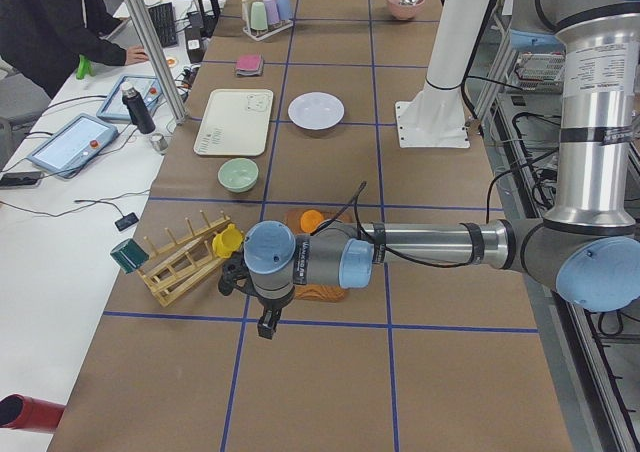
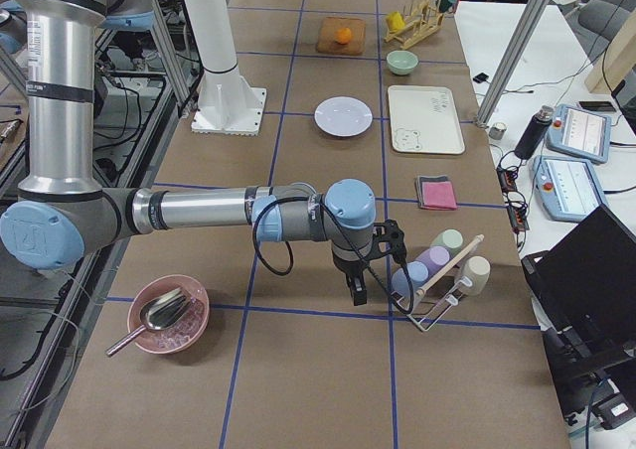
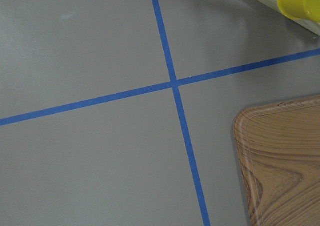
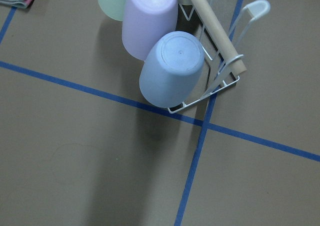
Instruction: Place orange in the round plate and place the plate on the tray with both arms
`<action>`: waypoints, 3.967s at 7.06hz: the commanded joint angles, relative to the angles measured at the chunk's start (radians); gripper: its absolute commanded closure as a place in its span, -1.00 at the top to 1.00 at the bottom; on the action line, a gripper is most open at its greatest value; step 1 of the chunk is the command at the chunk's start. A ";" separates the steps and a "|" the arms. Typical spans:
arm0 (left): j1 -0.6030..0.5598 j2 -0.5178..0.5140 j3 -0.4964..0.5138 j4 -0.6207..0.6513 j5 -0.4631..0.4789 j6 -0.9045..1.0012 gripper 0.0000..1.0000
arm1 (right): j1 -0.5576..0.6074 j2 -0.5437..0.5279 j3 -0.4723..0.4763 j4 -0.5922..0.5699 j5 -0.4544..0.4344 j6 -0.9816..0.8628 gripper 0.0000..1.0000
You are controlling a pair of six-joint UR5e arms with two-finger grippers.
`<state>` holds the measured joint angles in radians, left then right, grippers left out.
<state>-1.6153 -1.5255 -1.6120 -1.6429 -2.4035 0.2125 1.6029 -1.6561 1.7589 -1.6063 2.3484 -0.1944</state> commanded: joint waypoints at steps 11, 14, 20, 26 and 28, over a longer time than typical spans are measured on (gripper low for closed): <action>0.357 -0.044 -0.104 -0.412 -0.011 -0.534 1.00 | -0.075 0.041 0.002 -0.026 -0.018 0.101 1.00; 0.676 -0.045 -0.198 -0.471 0.229 -0.825 1.00 | -0.075 0.041 0.004 -0.026 -0.017 0.102 1.00; 0.782 0.005 -0.192 -0.480 0.307 -0.835 1.00 | -0.075 0.041 -0.001 -0.026 -0.015 0.102 1.00; 0.795 -0.018 -0.193 -0.479 0.294 -0.838 -1.00 | -0.075 0.041 0.001 -0.024 -0.014 0.102 1.00; 0.795 -0.124 -0.274 -0.311 0.271 -0.895 -1.00 | -0.075 0.042 0.005 -0.024 -0.011 0.105 1.00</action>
<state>-0.8203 -1.5786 -1.8383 -2.0641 -2.1229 -0.6392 1.5278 -1.6150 1.7607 -1.6308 2.3360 -0.0907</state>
